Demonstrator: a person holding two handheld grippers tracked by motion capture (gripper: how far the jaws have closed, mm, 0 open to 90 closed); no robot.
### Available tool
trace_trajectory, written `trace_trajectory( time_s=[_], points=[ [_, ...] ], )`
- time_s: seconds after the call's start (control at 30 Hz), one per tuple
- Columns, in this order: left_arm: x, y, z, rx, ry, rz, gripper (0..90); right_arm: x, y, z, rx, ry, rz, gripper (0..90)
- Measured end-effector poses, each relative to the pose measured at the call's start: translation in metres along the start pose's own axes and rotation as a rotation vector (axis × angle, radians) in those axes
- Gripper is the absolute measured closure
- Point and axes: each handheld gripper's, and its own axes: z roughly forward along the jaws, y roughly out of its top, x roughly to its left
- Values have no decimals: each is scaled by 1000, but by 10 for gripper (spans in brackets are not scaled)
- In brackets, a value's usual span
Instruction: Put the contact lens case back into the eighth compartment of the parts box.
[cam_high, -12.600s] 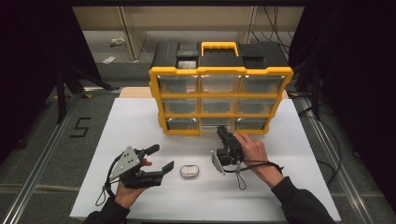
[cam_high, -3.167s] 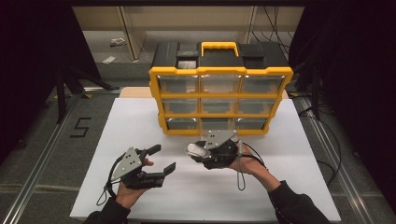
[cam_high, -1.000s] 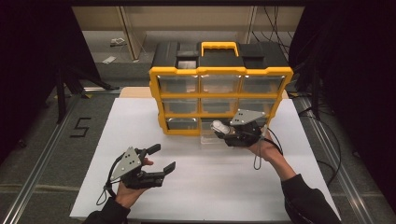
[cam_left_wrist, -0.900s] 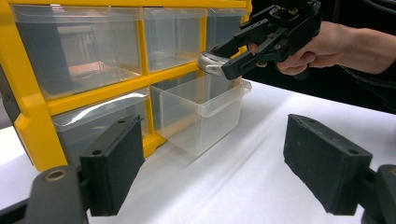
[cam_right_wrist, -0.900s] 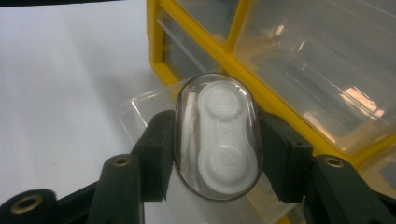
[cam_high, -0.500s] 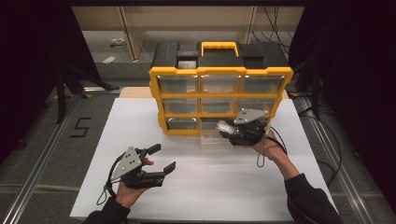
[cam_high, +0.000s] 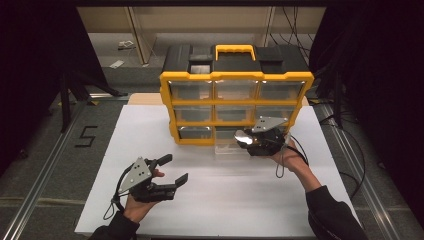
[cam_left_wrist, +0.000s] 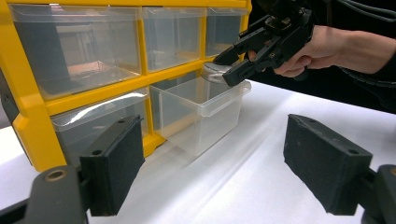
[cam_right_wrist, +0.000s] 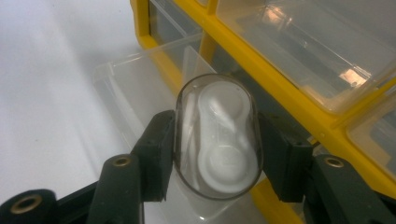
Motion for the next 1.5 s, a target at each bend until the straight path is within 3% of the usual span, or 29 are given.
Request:
trace_trajectory(
  time_s=[0.43,0.77,1.13,1.5],
  points=[
    [0,0,0,2,0,-2,198,-1,-1,0,8,-13,9,507],
    [0,0,0,1,-2,-1,198,0,3,-6,-22,-15,8,495],
    [0,0,0,3,-4,0,198,8,11,-11,-94,41,39,394],
    [0,0,1,3,-5,-3,198,15,15,-13,-128,95,76,323]
  ],
)
